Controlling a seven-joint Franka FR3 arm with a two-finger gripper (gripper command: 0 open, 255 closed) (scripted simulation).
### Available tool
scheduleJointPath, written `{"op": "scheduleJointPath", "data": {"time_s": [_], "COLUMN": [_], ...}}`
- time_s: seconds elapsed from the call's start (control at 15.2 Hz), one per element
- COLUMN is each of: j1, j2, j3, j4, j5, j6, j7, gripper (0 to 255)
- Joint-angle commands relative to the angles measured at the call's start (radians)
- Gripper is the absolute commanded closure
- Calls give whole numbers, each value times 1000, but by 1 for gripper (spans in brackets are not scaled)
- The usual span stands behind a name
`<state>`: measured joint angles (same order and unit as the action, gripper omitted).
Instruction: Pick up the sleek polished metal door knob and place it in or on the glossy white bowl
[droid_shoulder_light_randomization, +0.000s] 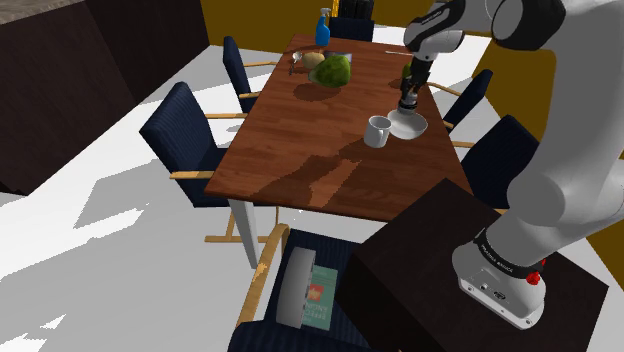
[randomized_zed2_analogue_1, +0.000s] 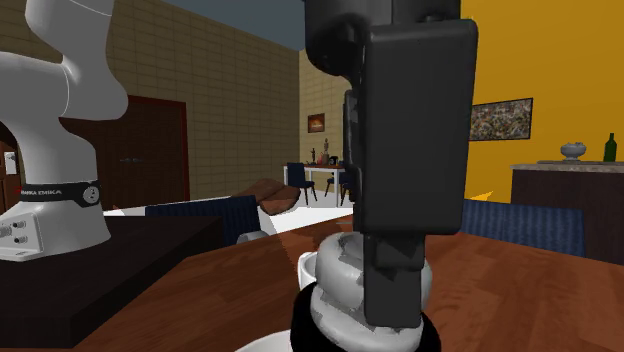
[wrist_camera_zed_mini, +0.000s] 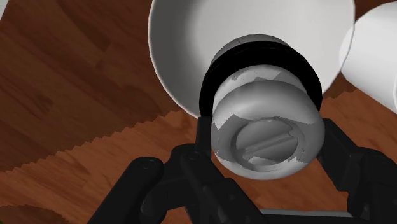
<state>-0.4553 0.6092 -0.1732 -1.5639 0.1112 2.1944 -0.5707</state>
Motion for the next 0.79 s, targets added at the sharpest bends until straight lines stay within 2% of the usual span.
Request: {"op": "scheduleJointPath", "data": {"time_s": [0.0,0.73], "j1": [-3,-9], "j2": [12,91], "j3": [2,12], "j4": [-7,-20], "j5": [3,17], "j6": [19,111], "j7": [-4,-12], "gripper": [255,255]}}
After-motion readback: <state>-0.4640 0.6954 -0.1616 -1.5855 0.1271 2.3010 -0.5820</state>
